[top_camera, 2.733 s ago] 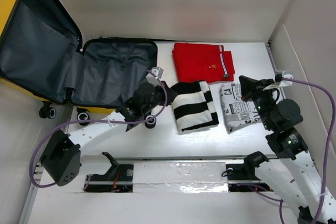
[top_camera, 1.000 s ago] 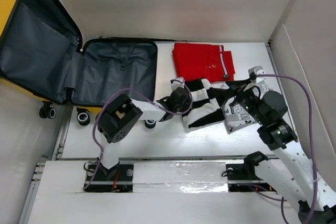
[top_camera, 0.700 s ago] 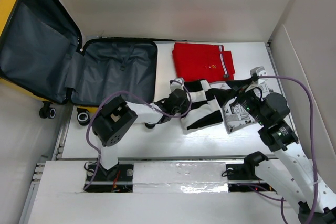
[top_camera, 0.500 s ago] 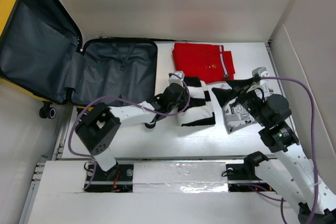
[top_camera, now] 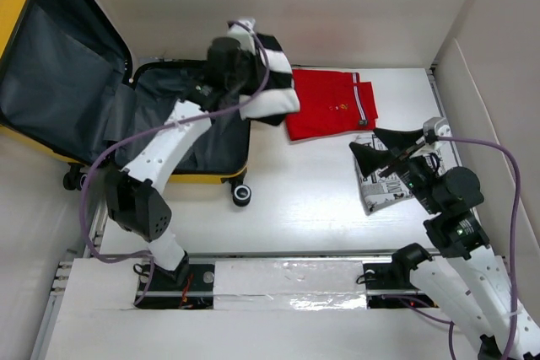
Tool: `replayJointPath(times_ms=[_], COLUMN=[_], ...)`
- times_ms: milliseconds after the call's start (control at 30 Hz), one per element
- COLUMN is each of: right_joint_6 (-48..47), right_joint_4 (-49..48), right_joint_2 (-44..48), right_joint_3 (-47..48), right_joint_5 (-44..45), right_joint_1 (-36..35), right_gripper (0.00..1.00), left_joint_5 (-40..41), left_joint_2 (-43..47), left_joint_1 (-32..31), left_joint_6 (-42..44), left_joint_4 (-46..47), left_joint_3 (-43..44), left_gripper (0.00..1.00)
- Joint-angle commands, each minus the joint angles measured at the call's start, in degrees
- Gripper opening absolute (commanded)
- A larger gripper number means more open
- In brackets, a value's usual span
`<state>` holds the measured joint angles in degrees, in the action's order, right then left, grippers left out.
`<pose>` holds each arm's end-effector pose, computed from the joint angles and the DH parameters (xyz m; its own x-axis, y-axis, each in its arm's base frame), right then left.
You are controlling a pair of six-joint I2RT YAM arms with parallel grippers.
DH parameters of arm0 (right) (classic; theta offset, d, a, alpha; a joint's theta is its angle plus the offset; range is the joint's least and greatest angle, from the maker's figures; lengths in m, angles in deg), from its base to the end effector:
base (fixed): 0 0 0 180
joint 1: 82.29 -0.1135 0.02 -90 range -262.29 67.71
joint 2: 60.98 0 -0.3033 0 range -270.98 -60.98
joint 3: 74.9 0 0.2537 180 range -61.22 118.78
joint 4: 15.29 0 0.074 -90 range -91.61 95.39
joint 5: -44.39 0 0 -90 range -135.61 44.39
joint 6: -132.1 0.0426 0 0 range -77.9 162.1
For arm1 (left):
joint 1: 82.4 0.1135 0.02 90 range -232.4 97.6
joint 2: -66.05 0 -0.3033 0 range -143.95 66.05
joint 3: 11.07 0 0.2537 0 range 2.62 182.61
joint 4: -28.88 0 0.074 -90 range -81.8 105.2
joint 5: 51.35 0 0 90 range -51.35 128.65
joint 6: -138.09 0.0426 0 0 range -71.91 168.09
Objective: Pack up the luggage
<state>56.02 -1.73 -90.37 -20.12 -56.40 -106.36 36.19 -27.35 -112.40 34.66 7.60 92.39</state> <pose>0.0865 0.0474 0.3949 0.0451 0.2789 -0.9592 -0.5963 0.7779 0.1982 0.3473 -0.2026 0.4379 -0.2884 -0.1014 -0.9521 0.4822 0.8437 -0.2359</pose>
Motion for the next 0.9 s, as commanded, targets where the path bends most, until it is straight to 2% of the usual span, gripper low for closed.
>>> replayJointPath(times_ms=[0, 67, 133, 200, 333, 400, 467, 600, 667, 700, 767, 800, 867], right_joint_6=[-0.02, -0.2, -0.2, -0.2, -0.46, -0.64, -0.73, -1.17, -1.08, -1.08, -1.08, -1.08, -0.91], right_joint_4=[-1.73, -1.29, -1.02, -1.11, -0.85, -1.11, -1.55, -1.81, -2.25, -2.34, -2.6, -2.6, -2.78], right_joint_2=[1.17, 1.7, 2.14, 2.4, 2.23, 1.79, 1.09, -0.14, -0.67, -1.11, -1.55, -1.9, -2.08], right_joint_3=[-0.67, -0.93, -1.2, -1.2, -1.11, -1.02, -1.11, -1.02, -1.2, -1.29, -1.55, -1.73, -1.99], right_joint_5=[1.38, 1.82, 1.91, 1.82, 1.21, 0.24, -1.16, -2.4, -2.57, -2.49, -2.14, -2.05, -1.61], right_joint_1=[-0.45, -0.45, -0.45, -0.97, -0.97, -0.97, -0.97, -0.97, -0.97, -0.97, -0.97, -0.97, -0.97], right_gripper=[0.86, 0.86, 0.86, 0.87, 0.87, 0.87, 0.87, 0.88, 0.89, 0.9, 0.94, 0.95, 0.96], left_joint_5=[-3.69, -4.13, -5.79, -9.74, -17.56, -21.61, -22.76, -18.91, -12.53, -9.79, -1.2, 2.34, 12.76], left_joint_2=[-2.3, -4.41, -4.77, -4.42, -5.03, -6.78, -8.72, -8.64, -6.62, -5.83, -3.72, -2.93, -1.08], left_joint_1=[6.43, 9.94, 16.27, 22.84, 31.64, 34.56, 37.19, 39.66, 39.67, 39.67, 39.67, 39.67, 39.67], left_joint_6=[9.02, 10.09, 9.74, 6.69, -0.27, -2.82, -4.23, -3.27, -2.83, -2.83, -3.88, -5.1, -6.77], left_joint_4=[-6.54, -9.09, -8.23, -3.23, 10.88, 14.87, 17.08, 16.13, 14.9, 14.02, 10.69, 9.28, 5.34], left_joint_3=[11.28, 15.49, 15.17, 9.74, -3.88, -9.96, -13.21, -16.12, -17.79, -17.88, -18.23, -18.06, -17.8], left_gripper=[0.0, 0.0, 0.0, 0.0, 0.0, 0.0, 0.0, 0.0, 0.12, 0.26, 0.37, 0.47, 0.53])
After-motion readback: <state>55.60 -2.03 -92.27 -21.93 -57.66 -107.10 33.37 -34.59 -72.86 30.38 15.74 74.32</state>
